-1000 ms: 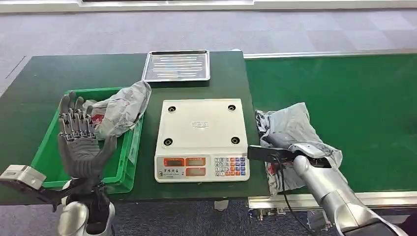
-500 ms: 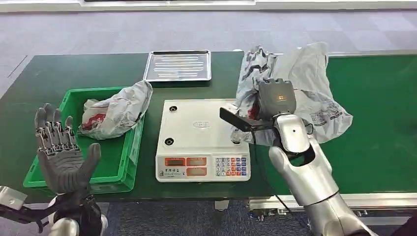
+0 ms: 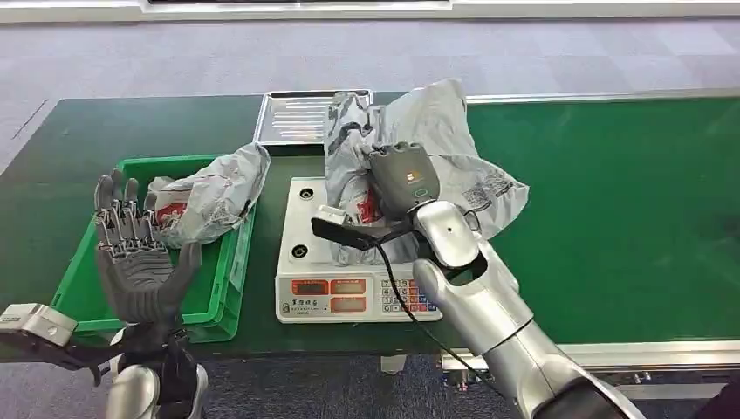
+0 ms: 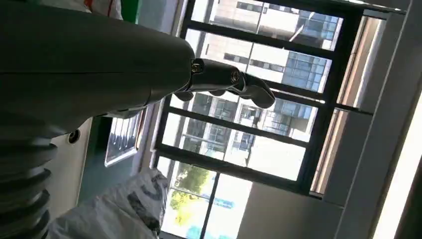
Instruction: Moved the parcel from conveyor to table for the left to box.
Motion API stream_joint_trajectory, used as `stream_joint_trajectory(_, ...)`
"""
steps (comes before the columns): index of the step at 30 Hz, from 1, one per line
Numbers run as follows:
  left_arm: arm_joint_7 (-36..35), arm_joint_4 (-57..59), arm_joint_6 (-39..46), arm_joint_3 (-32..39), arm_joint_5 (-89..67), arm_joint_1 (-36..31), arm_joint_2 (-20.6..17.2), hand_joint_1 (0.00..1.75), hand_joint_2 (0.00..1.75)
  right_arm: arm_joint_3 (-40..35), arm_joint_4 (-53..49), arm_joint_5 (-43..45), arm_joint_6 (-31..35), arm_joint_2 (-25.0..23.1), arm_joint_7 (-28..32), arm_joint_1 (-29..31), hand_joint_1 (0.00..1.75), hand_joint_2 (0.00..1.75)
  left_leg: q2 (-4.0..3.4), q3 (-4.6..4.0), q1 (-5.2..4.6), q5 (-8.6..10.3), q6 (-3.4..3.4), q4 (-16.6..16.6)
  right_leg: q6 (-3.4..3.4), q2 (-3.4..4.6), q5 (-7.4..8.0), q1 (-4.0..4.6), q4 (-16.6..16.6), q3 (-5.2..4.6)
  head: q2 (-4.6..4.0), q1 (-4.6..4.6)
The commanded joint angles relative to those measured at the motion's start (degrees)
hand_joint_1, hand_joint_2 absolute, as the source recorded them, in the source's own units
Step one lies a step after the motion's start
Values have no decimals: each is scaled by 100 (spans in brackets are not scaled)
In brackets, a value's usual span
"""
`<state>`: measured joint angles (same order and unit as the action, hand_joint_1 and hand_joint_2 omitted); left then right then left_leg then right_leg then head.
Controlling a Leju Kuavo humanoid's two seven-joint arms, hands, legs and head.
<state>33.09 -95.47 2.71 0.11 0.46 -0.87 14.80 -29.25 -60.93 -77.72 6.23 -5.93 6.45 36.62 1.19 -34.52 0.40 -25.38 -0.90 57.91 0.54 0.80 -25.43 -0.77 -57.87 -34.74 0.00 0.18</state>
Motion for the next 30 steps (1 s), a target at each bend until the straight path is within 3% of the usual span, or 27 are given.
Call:
stream_joint_trajectory(1,48,580,36,-354,121,-110,-255,0,175,-273,2211,150,353,-542,-166,605,175,175,-11,20,-4,-3,2,-11,-2,3,-2,-3,8,17,0,0)
stream_joint_trajectory(2,48,580,36,-354,121,-110,-255,0,175,-273,2211,150,353,-542,-166,605,175,175,-15,20,-3,-4,2,-12,-2,5,-1,-2,10,18,0,2)
stream_joint_trajectory(3,90,629,77,-381,147,-123,-259,0,175,-209,2462,149,525,-620,-275,664,0,0,-14,18,-2,-4,2,-9,-2,7,0,-2,8,15,0,0)
stream_joint_trajectory(7,126,615,169,-396,203,-103,-312,0,175,-47,2573,195,837,-703,-267,691,0,0,-14,16,-2,-3,2,-11,-4,2,0,-2,9,14,0,0)
stream_joint_trajectory(11,142,451,292,-408,120,51,-351,0,175,301,1095,476,901,-417,9,194,0,0,2,4,-1,-2,3,-6,-1,-9,-2,-2,6,5,0,0)
stream_joint_trajectory(14,143,436,299,-414,117,66,-349,0,175,316,793,484,711,-344,-3,100,0,0,4,11,2,-4,5,-9,-3,-20,-5,3,13,17,2,0)
stream_joint_trajectory(16,153,432,360,-429,31,75,-353,0,175,352,548,449,942,-291,9,-6,0,0,5,5,1,-3,4,-4,-2,-16,-4,1,7,7,0,0)
stream_joint_trajectory(20,131,320,781,-632,-633,141,-305,0,175,808,-1950,960,1759,46,546,-916,0,0,19,9,4,-4,6,-8,-2,-34,-9,4,14,18,0,0)
stream_joint_trajectory(22,75,345,1599,-757,-1634,-10,-317,0,175,1061,-2921,1076,2207,80,732,-1379,0,0,32,13,5,-7,9,-10,-2,-54,-16,6,20,30,0,0)
stream_joint_trajectory(25,-307,399,2728,-833,-3344,-391,-391,0,175,1151,-3531,1288,2552,20,1052,-1823,0,0,50,-5,5,-5,8,1,-1,-63,-17,4,9,12,0,0)
stream_joint_trajectory(26,-739,467,2721,-982,-4342,-781,-542,0,175,1164,-3694,1448,2824,-52,1199,-1951,0,0,41,-10,2,-5,8,3,0,-50,-13,0,5,3,0,2)
stream_joint_trajectory(27,-1121,582,2373,-1129,-4919,-1148,-662,0,175,1157,-3793,1563,2860,-78,1251,-2013,0,0,47,-3,4,-6,8,0,-2,-61,-16,3,8,14,0,0)
stream_joint_trajectory(29,-1801,1648,285,-1911,-6393,-2512,-1108,0,175,1222,-3817,1817,2841,-135,1285,-2042,0,0,55,-15,6,-4,1,7,-5,-69,-14,4,0,1,0,0)
stream_joint_trajectory(30,-1782,2085,297,-1889,-6392,-2813,-977,0,175,1254,-3734,1832,2852,-164,1330,-2006,0,0,63,-25,1,2,1,10,-3,-72,-12,-2,-5,-10,0,0)
